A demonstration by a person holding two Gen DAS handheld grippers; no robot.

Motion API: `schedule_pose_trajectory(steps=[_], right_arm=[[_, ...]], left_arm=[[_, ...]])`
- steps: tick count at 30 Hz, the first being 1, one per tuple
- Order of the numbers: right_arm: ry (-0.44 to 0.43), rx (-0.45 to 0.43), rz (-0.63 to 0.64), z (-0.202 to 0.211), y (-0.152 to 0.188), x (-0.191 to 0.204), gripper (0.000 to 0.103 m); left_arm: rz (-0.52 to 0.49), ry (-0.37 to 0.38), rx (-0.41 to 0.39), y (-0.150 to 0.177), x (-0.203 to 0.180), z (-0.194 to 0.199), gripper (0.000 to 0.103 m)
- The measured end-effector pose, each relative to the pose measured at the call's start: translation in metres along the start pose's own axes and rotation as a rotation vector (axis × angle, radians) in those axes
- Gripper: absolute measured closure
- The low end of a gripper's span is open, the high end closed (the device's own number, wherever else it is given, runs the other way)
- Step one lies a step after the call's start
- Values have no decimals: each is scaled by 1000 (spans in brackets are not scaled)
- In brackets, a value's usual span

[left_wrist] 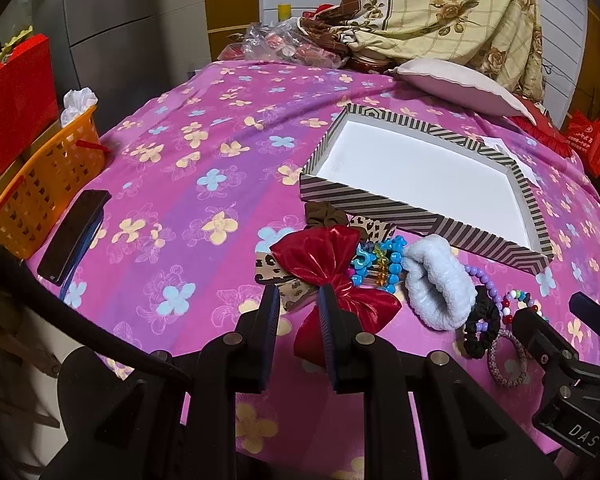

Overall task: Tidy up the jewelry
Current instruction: 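Move the left tool to the red satin bow while the right tool approaches the white scrunchie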

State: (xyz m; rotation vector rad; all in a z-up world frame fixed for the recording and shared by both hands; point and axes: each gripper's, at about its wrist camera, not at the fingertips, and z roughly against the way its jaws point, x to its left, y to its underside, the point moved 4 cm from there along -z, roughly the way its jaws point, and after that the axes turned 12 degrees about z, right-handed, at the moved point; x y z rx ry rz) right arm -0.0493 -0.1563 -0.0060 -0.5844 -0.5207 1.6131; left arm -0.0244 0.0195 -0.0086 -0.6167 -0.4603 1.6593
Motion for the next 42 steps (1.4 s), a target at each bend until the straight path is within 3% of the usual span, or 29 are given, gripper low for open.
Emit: schedule_pose_trajectory(steps=[42], right_arm=[[-6,9,-10,-3,6,2,6]], left_arm=[[-14,-9,21,11,-4,-2,62]])
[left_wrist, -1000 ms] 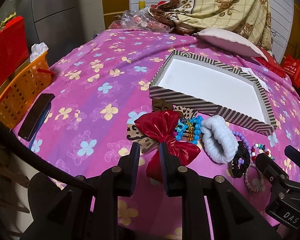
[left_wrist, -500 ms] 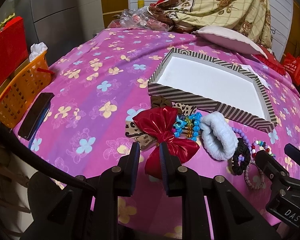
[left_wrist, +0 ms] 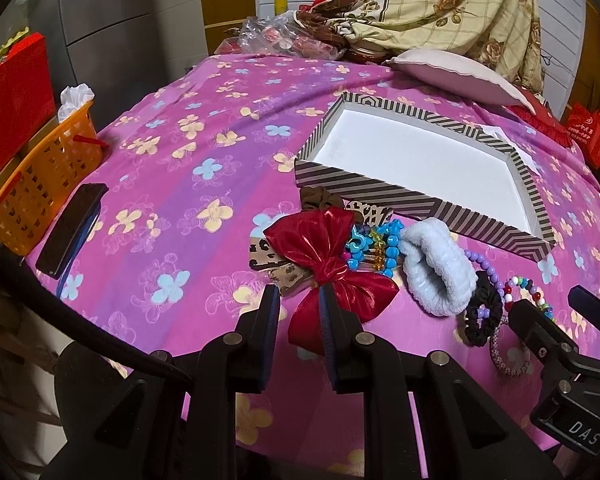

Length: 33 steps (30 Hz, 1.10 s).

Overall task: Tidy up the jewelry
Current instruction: 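Move the left tool to the red satin bow while the right tool approaches the white scrunchie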

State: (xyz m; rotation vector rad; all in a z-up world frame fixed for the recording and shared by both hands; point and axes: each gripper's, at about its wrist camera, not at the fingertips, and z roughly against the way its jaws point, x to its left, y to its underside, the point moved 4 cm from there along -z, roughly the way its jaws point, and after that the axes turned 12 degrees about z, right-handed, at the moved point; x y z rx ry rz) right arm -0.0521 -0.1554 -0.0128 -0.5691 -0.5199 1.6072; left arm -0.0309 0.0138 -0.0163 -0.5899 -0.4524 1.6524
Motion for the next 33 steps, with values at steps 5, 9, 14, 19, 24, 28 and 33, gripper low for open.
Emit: schedule_pose_trajectory(steps=[5,9,14,19,24,28,33], right_arm=[[2,-1,8,-1,0,2,6],[-1,-1,13,0,-1,3,6],[-1,0,14,-1,-1,4,6],[-2,2,18,-1,-1,5,6],[-11,7,27,-2,0,6,6],[-25,5,43,-3,-1,4,6],[-59,1,64,-5,-6,1,6]], left_arm=[[3,0,2,1,1,-1,62],[2,0,3,1,1,-1,62],[2,0,2,1,1,-1,62],[1,0,3,1,1,-1,62],[6,1,14,3,5,-4,62],[31,19,27,-2,14,-4,62],[96,67,76,-11,33,-6,62]])
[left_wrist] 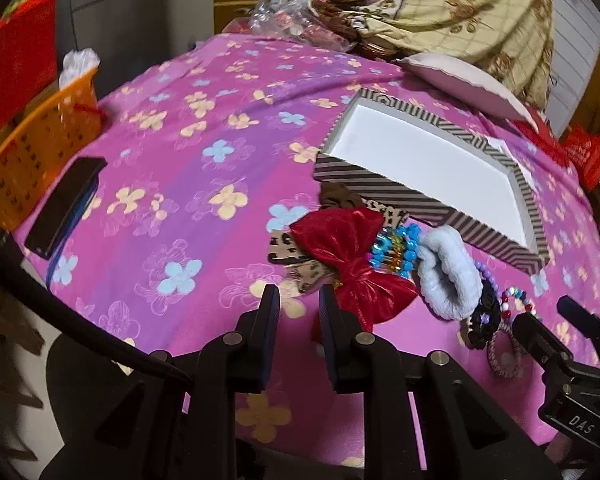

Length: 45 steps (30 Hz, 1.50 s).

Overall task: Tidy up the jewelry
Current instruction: 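Move the left tool to the red satin bow while the right tool approaches the white scrunchie, then close the left tool on the red bow while the right tool grasps the white scrunchie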

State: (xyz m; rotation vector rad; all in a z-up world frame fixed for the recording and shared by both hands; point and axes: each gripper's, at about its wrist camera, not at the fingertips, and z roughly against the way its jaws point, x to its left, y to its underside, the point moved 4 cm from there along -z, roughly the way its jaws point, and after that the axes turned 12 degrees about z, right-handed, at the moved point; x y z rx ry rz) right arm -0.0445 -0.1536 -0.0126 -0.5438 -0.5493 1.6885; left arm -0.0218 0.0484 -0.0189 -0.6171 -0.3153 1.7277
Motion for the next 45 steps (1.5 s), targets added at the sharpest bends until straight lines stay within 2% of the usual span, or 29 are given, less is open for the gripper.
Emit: schedule_pose_trajectory(steps=[7,9,13,29,31,35,39,42,45], right_arm=[[-77,-20,72,-9,-18,12,7],[-81,-20,93,-14,-23,13,8],[-122,10,105,-29,-28,14,16],[-146,57,154,-59,-28,12,17],[-161,61,157,-64,-30,13,25],[-227,79,163,-77,-31,21,36],[-265,108,143,-91,-29,25,61],[-288,86,131,-82,-28,26,66],[-321,37,100,-64,-34,25,66]], left_arm=[[70,128,115,-7,11,-5,52],[67,136,114,-6,7,-5,49],[68,152,133,-5,-3,-12,48],[87,89,152,-9,-28,-53,48],[91,87,158,-10,-27,-58,50],[100,104,156,-12,-23,-60,64],[83,116,149,-12,-21,-57,69],[82,133,151,-13,-17,-51,70],[84,154,145,-16,-14,-41,71]])
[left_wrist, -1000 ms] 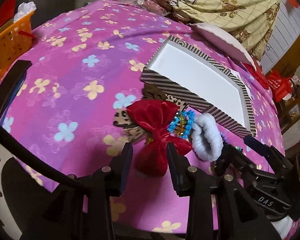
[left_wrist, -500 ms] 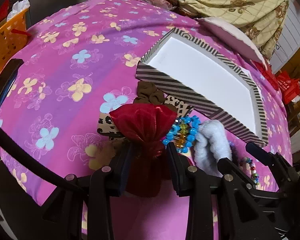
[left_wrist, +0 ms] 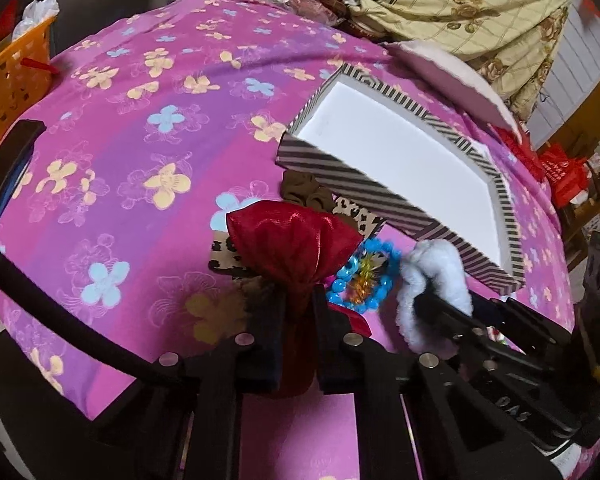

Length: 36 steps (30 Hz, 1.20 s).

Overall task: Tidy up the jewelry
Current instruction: 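Close the left tool on the red bow while the right tool grasps the white scrunchie, then carry the bow and scrunchie into the tray box and open both tools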

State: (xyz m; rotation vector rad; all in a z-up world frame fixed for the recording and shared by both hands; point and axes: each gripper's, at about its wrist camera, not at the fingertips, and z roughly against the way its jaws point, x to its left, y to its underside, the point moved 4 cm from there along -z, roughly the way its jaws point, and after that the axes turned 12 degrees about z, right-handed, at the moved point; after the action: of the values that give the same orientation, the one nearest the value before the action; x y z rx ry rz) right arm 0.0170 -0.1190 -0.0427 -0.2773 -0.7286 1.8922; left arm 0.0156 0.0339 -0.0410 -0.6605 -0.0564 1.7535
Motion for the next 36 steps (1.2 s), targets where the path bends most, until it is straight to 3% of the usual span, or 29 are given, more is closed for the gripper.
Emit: schedule_pose_trajectory(steps=[10,17,23,28,36], right_arm=[[5,-101,-12,40,-32,1,66],[65,-125,-71,44,-56,-28,66],[78,-106,-139,20,-70,-56,66],[86,-54,-189,-15,-77,-72,66],[80,21,-219,-57,-72,-84,65]], left_arm=[[-66,61,-62,-10,-15,46,71],[-96,66,-89,-45,-38,45,71],[-126,47,-78,-84,-65,14,71],[-130,-11,-47,-110,-77,-30,71],[-148,-72,24,-118,-77,-80,71]])
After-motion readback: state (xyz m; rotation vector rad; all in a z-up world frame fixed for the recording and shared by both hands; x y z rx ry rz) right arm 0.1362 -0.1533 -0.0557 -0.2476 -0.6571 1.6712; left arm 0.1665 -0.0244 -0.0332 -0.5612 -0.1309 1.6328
